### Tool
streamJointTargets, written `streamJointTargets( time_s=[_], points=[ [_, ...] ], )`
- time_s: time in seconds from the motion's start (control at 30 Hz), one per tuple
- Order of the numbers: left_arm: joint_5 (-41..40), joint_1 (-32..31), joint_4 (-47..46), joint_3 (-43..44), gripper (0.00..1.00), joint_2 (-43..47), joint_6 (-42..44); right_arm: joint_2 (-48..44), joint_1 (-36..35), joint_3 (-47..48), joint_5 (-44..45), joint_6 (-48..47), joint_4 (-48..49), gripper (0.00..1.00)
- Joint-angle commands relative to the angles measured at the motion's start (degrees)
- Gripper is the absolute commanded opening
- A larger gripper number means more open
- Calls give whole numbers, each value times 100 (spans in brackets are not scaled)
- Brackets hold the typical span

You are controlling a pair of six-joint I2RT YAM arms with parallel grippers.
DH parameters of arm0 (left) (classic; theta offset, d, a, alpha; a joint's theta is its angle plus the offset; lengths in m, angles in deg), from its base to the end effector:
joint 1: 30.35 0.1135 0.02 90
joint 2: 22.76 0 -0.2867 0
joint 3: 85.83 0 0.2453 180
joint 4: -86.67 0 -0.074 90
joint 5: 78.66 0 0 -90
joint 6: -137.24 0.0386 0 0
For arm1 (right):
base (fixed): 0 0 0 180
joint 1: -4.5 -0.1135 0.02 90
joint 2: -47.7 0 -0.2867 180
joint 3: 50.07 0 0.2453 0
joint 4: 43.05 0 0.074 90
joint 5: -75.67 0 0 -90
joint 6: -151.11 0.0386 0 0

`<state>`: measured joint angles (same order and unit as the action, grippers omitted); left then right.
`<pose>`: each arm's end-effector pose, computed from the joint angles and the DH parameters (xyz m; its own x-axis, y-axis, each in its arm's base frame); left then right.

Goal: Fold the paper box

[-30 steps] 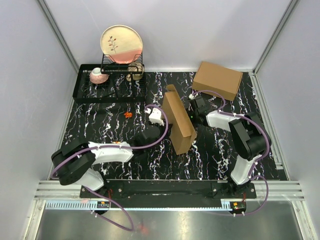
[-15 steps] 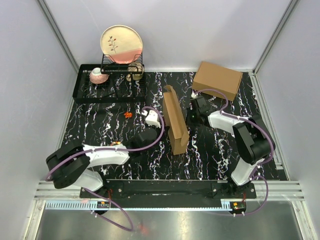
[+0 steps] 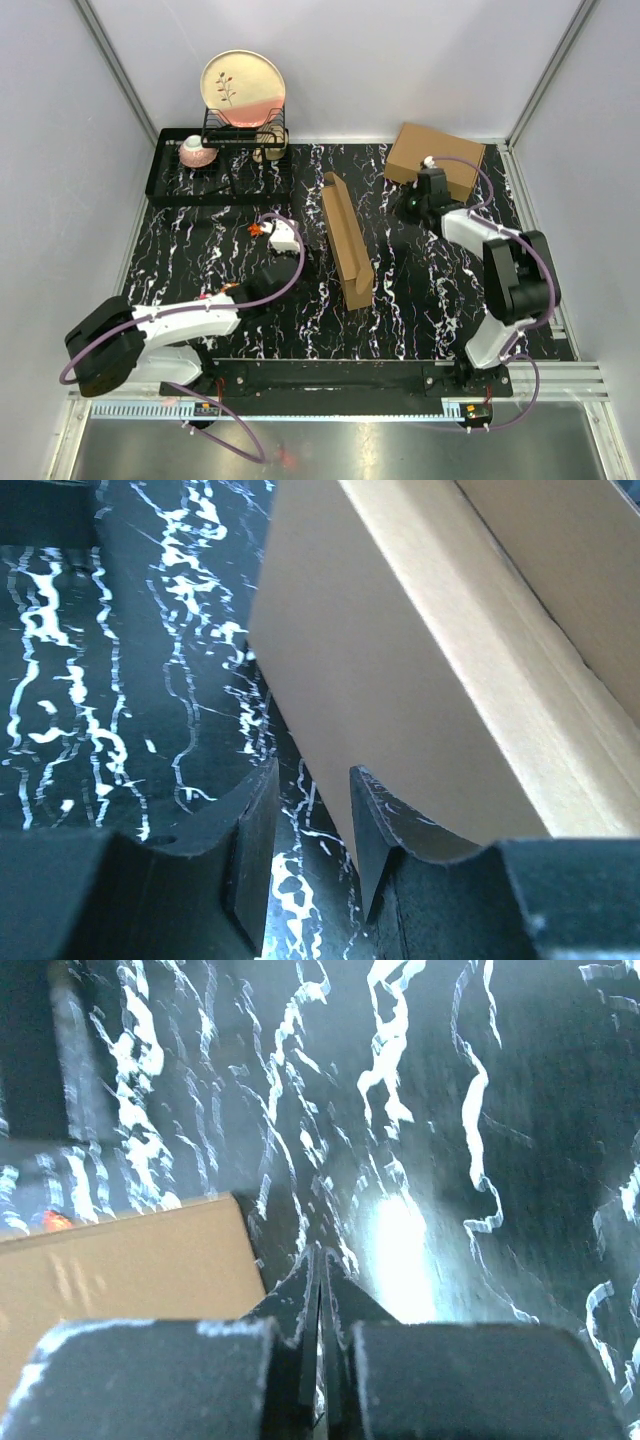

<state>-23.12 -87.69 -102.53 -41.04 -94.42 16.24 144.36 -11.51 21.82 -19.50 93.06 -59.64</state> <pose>0.1530 -0.1982 0.2426 -0.3481 -0.2439 -0.9052 0.2613 0.9021 -0.3435 0.3454 0.1027 0.2212 -0.7187 0.3421 -0.6054 0.0479 0.8929 0.4477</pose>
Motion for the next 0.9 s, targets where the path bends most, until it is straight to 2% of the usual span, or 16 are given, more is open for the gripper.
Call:
streamJointTargets(
  time_s=[0.0, 0.13, 0.3, 0.47, 0.67, 0.87],
  points=[
    [-562, 170, 419, -84, 38, 293, -266, 782, 422, 728, -1975, 758, 1612, 2],
    [-737, 223, 1033, 92, 38, 354, -651, 1765, 546, 1300, -3119, 1419, 2624, 2],
    [-782, 548, 1737, 127, 38, 679, -977, 2488, 529, 2187, -3938, 1789, 2924, 3],
    [-632, 987, 2001, 118, 38, 1004, -1083, 3042, 336, 3101, -4404, 1508, 2337, 5],
    [-474, 1146, 2238, 241, 39, 1136, -1004, 3649, 107, 3919, -5090, 1087, 1556, 6],
    [-448, 1234, 2248, 197, 39, 1242, -978, 3816, -104, 3869, -5442, 655, 1131, 8]
  ],
)
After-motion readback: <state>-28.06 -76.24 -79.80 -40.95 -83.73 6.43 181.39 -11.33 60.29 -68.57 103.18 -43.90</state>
